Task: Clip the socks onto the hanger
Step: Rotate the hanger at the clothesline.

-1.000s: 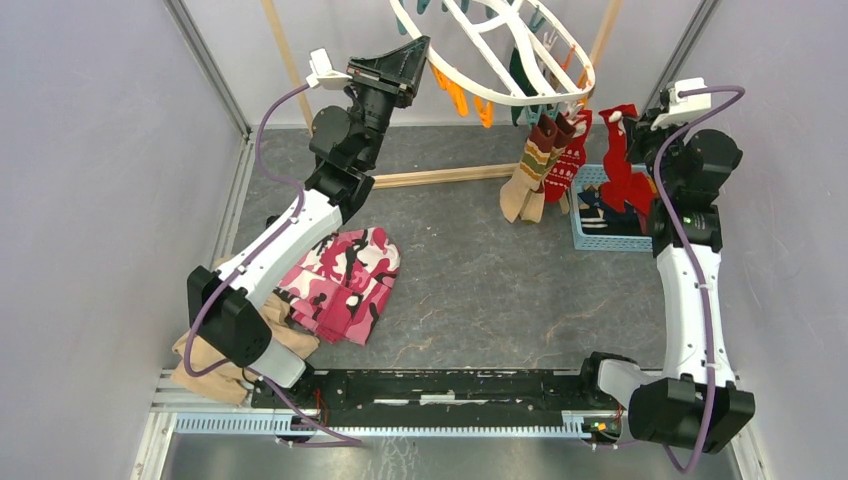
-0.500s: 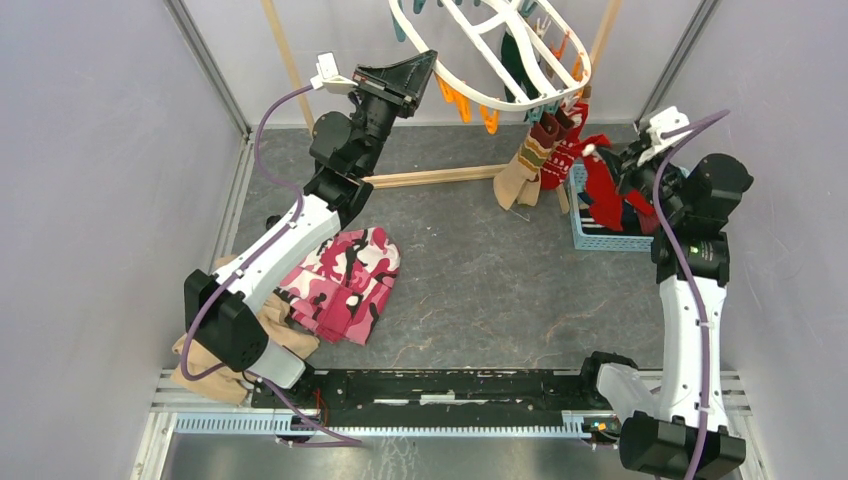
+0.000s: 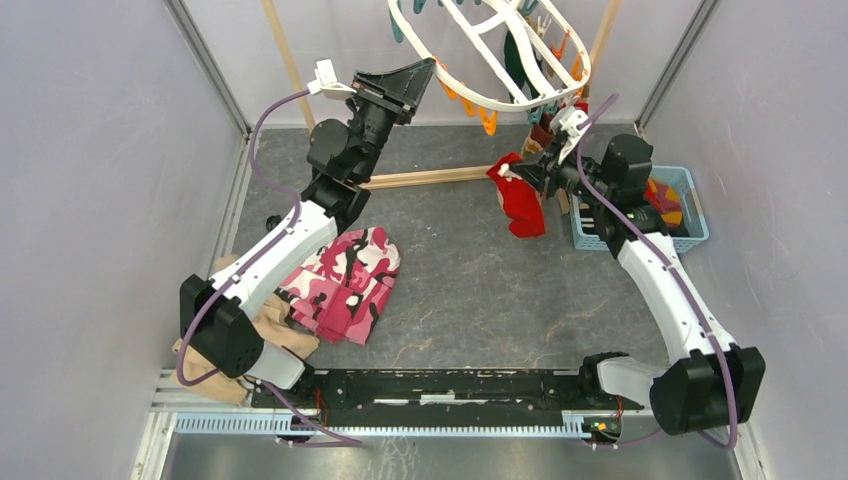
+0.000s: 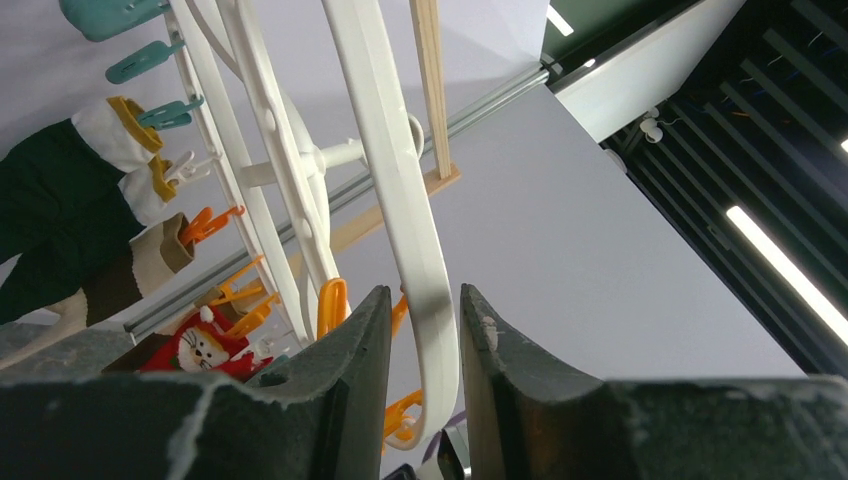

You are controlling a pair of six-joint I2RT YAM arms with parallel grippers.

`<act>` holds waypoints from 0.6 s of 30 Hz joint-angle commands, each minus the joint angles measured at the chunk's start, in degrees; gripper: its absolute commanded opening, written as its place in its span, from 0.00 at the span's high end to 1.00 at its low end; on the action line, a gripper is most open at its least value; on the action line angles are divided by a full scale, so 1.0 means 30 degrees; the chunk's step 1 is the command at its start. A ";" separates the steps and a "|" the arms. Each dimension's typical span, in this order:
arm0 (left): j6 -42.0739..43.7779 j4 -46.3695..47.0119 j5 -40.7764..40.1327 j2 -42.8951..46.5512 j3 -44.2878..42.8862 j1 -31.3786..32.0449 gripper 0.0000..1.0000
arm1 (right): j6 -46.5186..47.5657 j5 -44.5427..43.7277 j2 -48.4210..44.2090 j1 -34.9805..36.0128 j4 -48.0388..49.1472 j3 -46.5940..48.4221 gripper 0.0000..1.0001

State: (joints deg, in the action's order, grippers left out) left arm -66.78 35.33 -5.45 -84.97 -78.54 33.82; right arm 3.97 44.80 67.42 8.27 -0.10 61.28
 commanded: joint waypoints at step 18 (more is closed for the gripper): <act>1.2313 -0.0453 0.3810 0.8499 0.7597 -0.0697 0.10 | -0.3678 -0.8011 0.1228 0.0039 0.4979 -0.0622 1.00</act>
State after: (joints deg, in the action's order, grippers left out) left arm -45.17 33.67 -2.57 -64.95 -59.92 31.86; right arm -6.39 23.90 70.74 8.51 12.84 59.53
